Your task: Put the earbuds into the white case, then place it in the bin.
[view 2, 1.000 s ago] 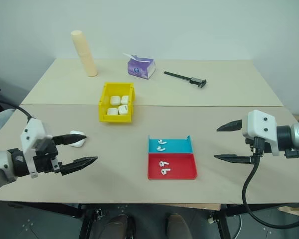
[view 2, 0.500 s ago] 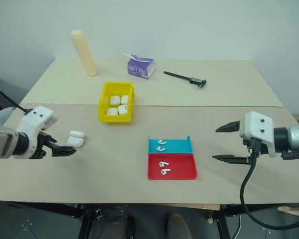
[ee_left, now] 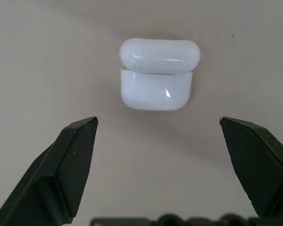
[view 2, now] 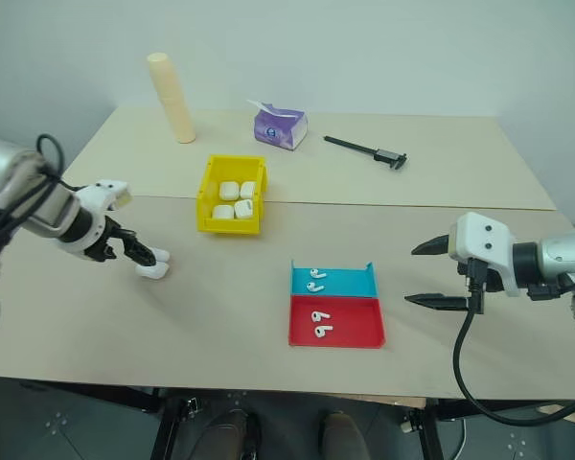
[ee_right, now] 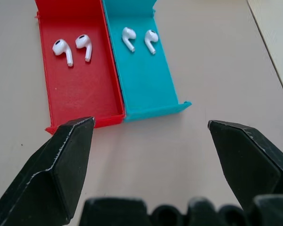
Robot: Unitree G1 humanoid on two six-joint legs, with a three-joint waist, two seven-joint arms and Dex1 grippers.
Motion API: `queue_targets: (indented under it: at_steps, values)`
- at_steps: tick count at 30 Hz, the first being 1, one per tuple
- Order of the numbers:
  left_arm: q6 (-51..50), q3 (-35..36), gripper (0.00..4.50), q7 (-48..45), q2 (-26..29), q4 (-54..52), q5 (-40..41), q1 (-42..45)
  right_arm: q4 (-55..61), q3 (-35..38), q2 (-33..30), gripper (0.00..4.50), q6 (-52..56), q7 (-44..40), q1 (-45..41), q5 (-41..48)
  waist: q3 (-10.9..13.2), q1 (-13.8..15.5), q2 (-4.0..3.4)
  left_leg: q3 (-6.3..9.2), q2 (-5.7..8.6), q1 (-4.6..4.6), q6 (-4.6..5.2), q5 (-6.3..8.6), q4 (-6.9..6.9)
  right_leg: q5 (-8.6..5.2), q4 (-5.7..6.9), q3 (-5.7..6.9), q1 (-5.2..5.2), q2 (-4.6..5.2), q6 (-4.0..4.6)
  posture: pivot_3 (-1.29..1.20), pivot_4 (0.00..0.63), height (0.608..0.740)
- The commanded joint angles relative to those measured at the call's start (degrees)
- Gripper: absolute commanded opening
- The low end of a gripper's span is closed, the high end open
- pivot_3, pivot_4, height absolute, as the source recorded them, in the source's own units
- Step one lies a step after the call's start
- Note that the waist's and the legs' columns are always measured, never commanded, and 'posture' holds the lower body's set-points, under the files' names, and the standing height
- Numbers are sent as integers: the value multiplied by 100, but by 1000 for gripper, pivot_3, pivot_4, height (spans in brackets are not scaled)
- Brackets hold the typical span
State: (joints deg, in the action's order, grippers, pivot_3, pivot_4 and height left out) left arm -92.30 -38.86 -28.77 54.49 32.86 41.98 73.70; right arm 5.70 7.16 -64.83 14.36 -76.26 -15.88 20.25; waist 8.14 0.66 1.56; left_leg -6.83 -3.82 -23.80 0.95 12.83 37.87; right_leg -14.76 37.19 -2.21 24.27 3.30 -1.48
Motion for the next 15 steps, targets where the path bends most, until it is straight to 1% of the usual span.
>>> queue_targets:
  at_steps: [1, 6, 8, 11, 15]
  values:
    - [84, -236, 4500, -696, -219, 685, -626, 411, 161, 213, -69, 4466, 40, 77, 98, 16, 1, -14, 1, 1, 0, -1, 0, 0, 0, 0, 0, -1, 1, 0, 0, 0, 150, 740]
    - [736, -788, 4500, -1723, -517, 1306, -1486, 542, 314, 278, -85, 4466, 102, 211, 279, -5, 0, -32, 1, 3, 0, 0, 0, 0, 0, 0, 1, -1, 0, 0, 0, 0, 150, 740]
    - [976, -1031, 4500, -2207, -574, 1327, -1784, 552, 389, 298, -101, 4466, 118, 278, 367, -40, 1, -21, 2, 5, 0, 0, 0, 0, 1, 0, 1, 2, -2, 0, 0, 0, 150, 740]
    - [1243, -1095, 4500, -2577, -731, 1647, -2229, 547, 507, 369, -95, 4466, 190, 362, 478, -18, 1, -11, 2, 6, 2, -4, 0, 0, 2, 0, 0, 1, -1, 3, -1, 0, 150, 740]
    - [1572, -998, 4500, -2901, -970, 2146, -2769, 522, 673, 478, -117, 4466, 255, 422, 688, 1, 2, -14, 3, 11, 2, -6, 1, 0, 2, 0, -1, 2, 0, 2, -1, 0, 150, 740]
